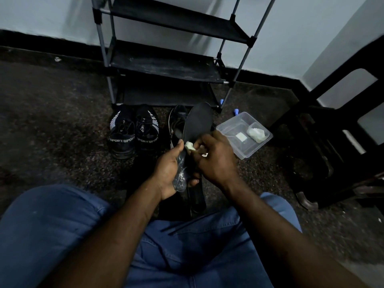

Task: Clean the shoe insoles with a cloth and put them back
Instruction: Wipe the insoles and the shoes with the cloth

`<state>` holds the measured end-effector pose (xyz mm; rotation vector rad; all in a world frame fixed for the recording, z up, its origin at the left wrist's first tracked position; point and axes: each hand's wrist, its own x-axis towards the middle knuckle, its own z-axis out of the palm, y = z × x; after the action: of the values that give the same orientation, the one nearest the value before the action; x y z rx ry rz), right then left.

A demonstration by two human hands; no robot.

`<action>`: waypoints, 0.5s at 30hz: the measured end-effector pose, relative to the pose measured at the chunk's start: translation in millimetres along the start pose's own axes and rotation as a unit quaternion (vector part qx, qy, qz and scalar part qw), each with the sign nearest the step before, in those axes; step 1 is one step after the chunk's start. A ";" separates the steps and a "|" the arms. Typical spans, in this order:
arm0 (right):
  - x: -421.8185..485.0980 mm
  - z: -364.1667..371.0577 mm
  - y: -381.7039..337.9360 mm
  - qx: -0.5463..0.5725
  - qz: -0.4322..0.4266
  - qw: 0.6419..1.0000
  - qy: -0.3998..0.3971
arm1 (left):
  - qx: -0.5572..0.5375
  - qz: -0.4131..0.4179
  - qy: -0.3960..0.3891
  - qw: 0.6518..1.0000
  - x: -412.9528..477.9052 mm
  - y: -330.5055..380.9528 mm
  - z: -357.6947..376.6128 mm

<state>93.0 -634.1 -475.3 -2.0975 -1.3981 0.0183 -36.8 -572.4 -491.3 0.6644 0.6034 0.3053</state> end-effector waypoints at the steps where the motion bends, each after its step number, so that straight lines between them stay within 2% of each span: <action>1: 1.1 -2.2 -0.5 0.015 0.016 1.000 0.013 | 0.000 0.001 0.002 1.000 0.5 0.0 -0.6; 4: 7.1 -10.8 1.0 0.044 0.083 0.994 0.057 | 0.005 -0.002 0.013 1.000 -0.4 0.8 -0.3; 6: 8.7 -12.9 3.6 0.004 0.080 0.994 0.069 | 0.006 -0.003 0.017 1.000 -0.6 0.6 0.6; 9: 5.7 -9.9 0.7 -0.035 0.039 0.998 0.019 | 0.004 -0.005 0.015 1.000 1.0 -1.2 1.9; 11: 3.6 -6.3 0.4 -0.007 0.008 1.000 -0.011 | 0.000 -0.006 0.012 1.000 1.3 -0.9 1.8; 15: 2.9 -4.1 6.1 0.068 0.038 0.997 -0.020 | -0.001 -0.010 0.017 1.000 -0.9 1.7 -0.1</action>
<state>100.8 -635.2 -474.1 -2.0449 -1.3019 0.1812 -37.7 -571.5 -489.9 0.6517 0.6419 0.2984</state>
